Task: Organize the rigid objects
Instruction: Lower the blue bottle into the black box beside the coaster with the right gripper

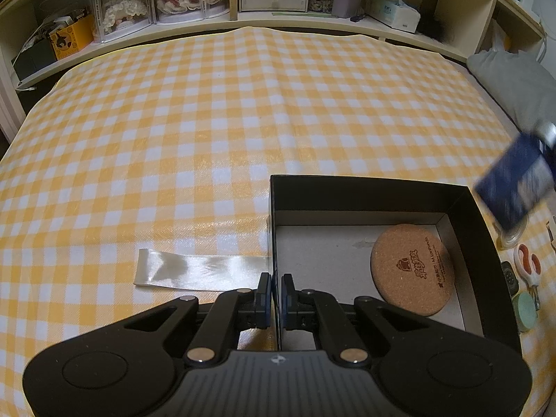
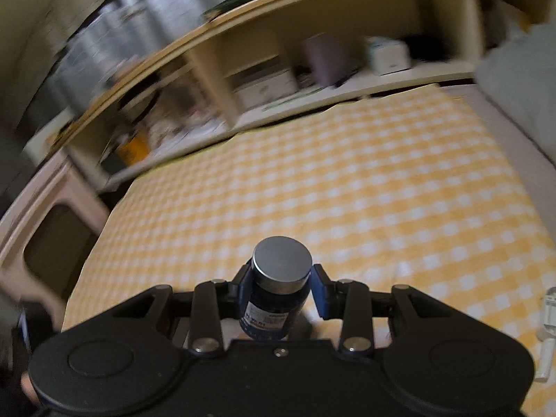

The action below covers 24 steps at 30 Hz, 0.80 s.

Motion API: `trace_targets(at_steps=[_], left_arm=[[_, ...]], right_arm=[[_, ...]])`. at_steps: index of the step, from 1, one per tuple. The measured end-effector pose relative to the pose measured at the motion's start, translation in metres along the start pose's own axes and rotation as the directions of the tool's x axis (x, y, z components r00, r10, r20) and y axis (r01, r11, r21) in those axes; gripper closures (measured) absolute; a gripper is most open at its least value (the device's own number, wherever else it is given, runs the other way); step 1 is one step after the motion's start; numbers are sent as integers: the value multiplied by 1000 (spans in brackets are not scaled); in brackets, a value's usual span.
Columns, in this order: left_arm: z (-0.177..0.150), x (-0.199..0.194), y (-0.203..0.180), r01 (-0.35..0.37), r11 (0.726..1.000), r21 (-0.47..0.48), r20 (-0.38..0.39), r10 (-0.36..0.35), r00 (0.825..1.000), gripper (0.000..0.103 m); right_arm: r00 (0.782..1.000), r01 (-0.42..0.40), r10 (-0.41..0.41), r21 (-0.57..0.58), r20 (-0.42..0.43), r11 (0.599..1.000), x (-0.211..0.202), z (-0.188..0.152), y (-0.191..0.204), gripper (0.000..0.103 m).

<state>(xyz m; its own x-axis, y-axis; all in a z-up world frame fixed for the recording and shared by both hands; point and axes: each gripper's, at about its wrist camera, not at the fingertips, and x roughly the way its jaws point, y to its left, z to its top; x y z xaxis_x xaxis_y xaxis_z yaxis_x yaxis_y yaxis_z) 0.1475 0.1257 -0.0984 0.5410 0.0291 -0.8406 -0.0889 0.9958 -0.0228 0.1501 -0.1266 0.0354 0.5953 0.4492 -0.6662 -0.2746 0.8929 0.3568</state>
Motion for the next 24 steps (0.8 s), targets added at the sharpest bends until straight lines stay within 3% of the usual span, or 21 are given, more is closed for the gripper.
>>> trace_targets(at_steps=[7,12,17,24], left_arm=[[0,0,0,0,1000,0,0,0,1000,98],[0,1,-1,1,1000,-1,0,-1,1000,98],[0,0,0,2,1000,0,0,-2,1000,98],[0,1,0,2,1000,0,0,-2,1000,98]], right_arm=[[990,-32,12,-148,-139,989,5,-30,26,66],[981,-50,-8,-291,-194,955,5,-58,50,66],[975,-43,-51,-409,-217,911,7,-78,70,66],[966,-42,-89,-487,-242,872,5,-97,82,66]])
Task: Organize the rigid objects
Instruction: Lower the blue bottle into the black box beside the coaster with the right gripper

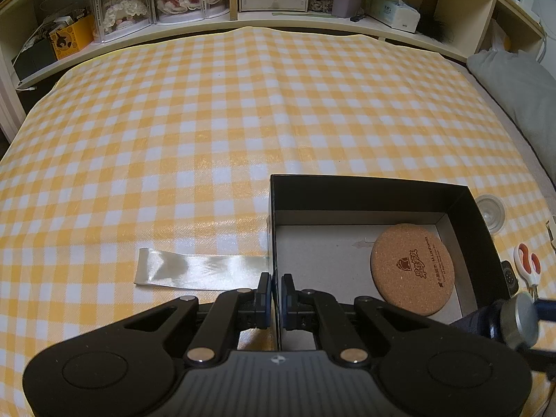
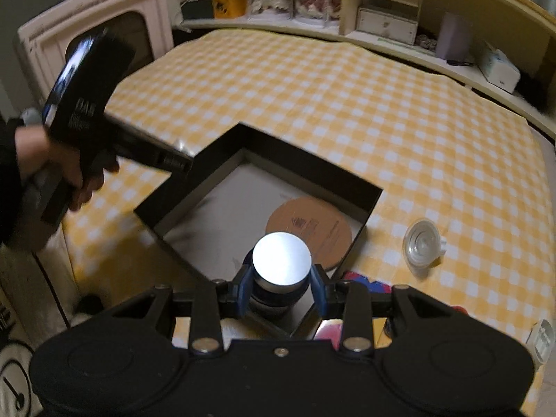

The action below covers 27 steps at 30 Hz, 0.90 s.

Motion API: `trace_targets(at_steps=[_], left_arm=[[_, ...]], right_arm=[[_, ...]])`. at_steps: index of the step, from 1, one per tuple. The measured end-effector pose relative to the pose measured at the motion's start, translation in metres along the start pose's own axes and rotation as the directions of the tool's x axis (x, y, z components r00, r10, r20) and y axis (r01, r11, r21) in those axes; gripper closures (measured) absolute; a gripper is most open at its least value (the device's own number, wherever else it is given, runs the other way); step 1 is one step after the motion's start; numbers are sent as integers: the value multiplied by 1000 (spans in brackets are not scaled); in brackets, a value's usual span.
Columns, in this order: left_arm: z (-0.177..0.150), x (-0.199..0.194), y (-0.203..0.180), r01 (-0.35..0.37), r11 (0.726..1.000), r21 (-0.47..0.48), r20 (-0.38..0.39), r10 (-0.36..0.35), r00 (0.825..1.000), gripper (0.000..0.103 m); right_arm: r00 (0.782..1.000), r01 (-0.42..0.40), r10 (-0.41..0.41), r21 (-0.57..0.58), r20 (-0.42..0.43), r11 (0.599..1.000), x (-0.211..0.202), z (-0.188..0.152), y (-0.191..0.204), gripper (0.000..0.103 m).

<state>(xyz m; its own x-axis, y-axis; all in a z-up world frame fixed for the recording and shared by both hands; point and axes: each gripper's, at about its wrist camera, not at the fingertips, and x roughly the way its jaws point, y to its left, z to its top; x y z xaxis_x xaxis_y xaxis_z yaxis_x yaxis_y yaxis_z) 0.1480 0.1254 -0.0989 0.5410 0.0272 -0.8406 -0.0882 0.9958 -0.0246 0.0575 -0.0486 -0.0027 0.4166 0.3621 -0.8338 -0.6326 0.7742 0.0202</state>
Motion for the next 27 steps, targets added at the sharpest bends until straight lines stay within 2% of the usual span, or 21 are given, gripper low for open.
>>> trace_targets(at_steps=[3,7,10,14,18,21,22,25,27], left_arm=[[0,0,0,-1,1000,1,0,1,1000,98],[-1,-1,1,0,1000,0,0,0,1000,98],[-1,-1,1,0,1000,1,0,0,1000,98],[-1,-1,1,0,1000,0,0,0,1000,98],[-1,-1,2,0,1000,-1,0,0,1000,98],[-1,-1,2,1,1000,0,0,-1,1000,98],[-1,-1,2,1,1000,0,0,-1,1000,98],[-1,-1,2,1,1000,-1,1,-1,1000,98],[-1,0,1,1,1000,-1,1,-1,1000,98]], right_arm=[[1000,-3,3,-3,-27,1000,5,-3,0,66],[999,-39,39,31,-17,999,6,-1,-5,66],[998,-59,59,63,5,996,6,1,-8,51],[998,-69,68,73,18,995,9,3,-8,46],[996,-86,85,67,22,994,16,4,-5,48],[996,-88,88,49,15,995,22,5,-3,59],[997,-79,79,42,9,996,24,5,-3,62],[998,-61,61,-8,0,998,22,4,2,63],[1000,-4,4,-54,-10,999,19,5,7,63]])
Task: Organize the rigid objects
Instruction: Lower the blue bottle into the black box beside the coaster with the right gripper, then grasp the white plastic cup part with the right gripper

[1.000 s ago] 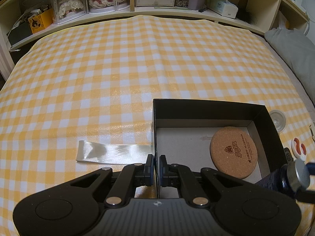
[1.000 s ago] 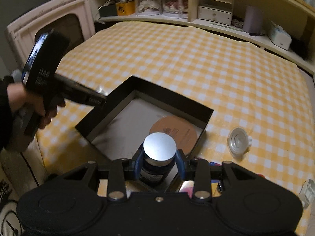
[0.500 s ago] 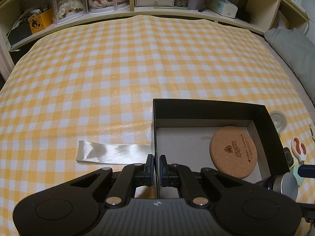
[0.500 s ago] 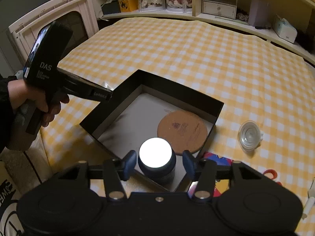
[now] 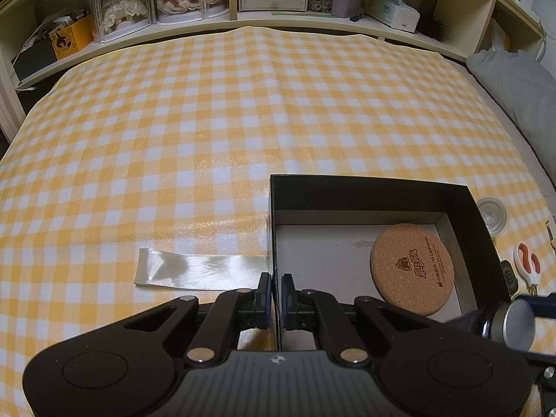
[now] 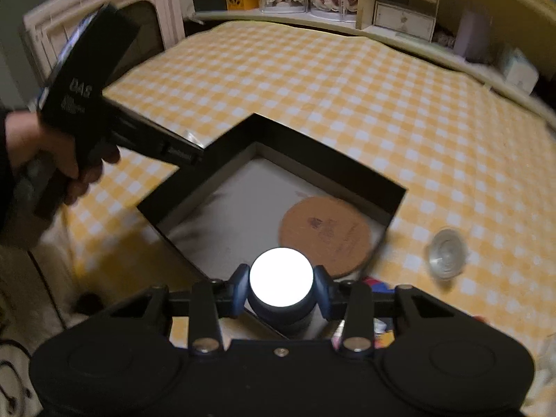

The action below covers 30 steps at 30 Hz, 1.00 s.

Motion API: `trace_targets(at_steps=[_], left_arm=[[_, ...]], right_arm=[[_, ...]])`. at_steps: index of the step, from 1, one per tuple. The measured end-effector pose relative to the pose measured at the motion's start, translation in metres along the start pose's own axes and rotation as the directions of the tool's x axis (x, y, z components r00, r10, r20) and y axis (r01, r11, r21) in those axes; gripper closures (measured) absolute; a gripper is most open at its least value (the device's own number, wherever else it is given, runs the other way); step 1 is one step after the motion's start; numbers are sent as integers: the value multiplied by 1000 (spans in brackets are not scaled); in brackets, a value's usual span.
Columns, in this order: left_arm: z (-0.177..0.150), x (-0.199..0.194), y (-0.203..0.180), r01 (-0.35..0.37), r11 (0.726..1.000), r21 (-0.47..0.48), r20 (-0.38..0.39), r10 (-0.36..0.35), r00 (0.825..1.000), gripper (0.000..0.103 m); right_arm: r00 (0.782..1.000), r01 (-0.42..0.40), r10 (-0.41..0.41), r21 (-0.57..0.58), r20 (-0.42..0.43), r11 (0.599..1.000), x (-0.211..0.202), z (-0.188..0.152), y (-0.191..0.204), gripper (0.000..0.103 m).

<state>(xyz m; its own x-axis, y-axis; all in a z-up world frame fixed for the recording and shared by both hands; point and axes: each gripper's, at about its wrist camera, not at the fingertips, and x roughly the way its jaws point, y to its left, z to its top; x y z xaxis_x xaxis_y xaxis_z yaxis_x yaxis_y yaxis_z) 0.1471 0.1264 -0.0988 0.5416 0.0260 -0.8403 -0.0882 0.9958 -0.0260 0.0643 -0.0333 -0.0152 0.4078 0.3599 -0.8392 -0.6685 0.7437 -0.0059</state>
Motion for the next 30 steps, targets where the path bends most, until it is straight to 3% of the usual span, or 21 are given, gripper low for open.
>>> trace_targets(at_steps=[6,12,22,30], left_arm=[[0,0,-2,3,1000,2,-2,-3,1000,98],[0,-1,-2,4,1000,2,-2,-4,1000,98],[1,-1,-2,8,1000,2,-2,-8,1000,98],[1,-1,-2,9,1000,1,-2,-9,1000,98]], right_arm=[[998,62,-63,-69,-14,996,3,0,9,63],[998,-21,24,49,-59,999,1,5,-8,63],[997,-9,14,68,-82,998,7,6,-9,60],[998,-60,62,147,-7,987,-15,12,-22,48]])
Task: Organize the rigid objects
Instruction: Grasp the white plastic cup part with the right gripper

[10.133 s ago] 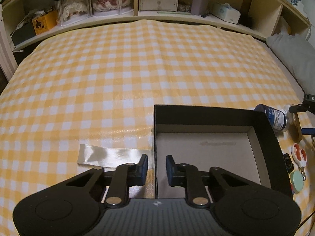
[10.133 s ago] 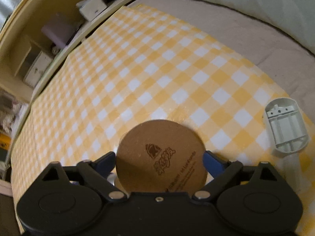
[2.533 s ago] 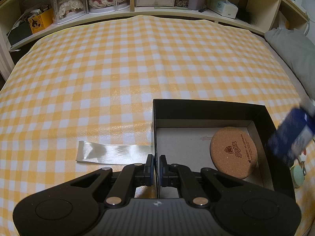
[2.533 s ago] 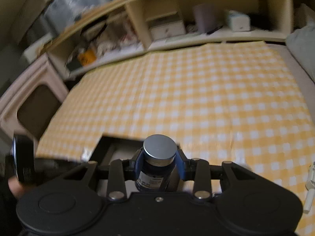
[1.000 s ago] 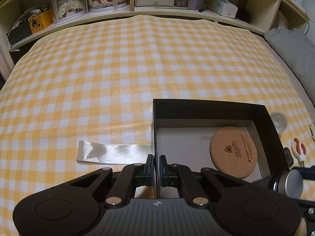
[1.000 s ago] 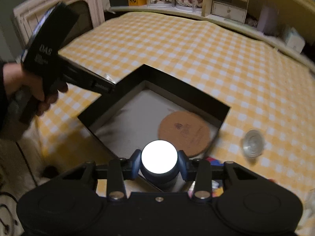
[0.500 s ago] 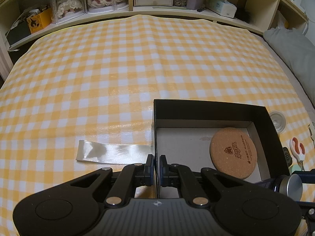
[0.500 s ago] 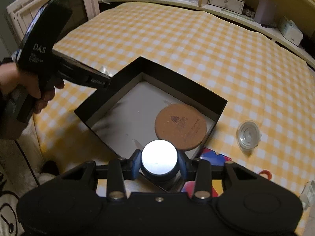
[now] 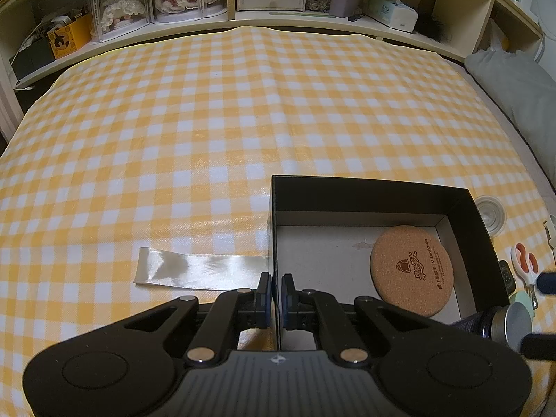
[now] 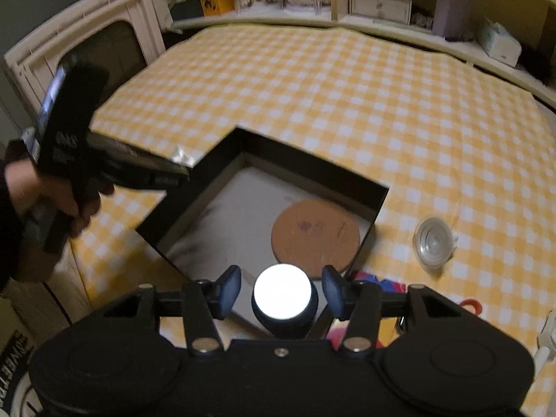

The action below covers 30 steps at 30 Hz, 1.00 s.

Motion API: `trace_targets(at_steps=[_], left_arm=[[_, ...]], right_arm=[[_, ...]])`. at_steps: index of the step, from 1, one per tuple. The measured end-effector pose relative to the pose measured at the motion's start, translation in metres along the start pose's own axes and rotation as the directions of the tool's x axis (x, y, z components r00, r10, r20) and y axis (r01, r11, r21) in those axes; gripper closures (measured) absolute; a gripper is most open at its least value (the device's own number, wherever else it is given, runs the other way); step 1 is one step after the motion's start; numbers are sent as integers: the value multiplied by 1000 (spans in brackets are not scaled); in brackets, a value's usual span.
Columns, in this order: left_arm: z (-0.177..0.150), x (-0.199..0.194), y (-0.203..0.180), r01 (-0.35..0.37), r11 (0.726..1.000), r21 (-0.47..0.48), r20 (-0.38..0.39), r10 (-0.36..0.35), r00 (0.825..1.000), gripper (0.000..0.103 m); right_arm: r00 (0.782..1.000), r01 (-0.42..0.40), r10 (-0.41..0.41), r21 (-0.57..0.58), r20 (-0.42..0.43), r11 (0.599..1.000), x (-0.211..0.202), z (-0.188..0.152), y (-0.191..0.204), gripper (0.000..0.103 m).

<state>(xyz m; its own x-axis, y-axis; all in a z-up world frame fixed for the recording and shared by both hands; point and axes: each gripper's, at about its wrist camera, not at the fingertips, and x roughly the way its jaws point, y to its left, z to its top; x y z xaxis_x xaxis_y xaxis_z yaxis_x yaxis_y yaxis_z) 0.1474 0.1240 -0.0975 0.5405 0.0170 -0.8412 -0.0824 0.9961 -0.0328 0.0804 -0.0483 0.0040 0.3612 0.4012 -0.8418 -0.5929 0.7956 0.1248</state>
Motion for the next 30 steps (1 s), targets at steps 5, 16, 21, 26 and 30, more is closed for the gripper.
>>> trace_targets(at_steps=[5,16,21,26,30], left_arm=[[0,-1,1,0,1000,0,0,0,1000,98],[0,-1,1,1,1000,-1,0,-1,1000,98],[0,-1,2,0,1000,1,0,0,1000,98],[0,-1,2,2,1000,-1,0,-2,1000,98],[0,0,1,1,1000,1,0,-1,1000,98]], right_arm=[[995,-13,6,60,103,998,-25,9,-20,38],[913,135,-223,262,343,956,-57,9,-93,7],[934,153,-242,318,263,936,-34,3,-122,0],[942,214,-289,360,172,908,-4,-4,-141,0],[951,195,-270,385,150,902,12,-10,-159,6]])
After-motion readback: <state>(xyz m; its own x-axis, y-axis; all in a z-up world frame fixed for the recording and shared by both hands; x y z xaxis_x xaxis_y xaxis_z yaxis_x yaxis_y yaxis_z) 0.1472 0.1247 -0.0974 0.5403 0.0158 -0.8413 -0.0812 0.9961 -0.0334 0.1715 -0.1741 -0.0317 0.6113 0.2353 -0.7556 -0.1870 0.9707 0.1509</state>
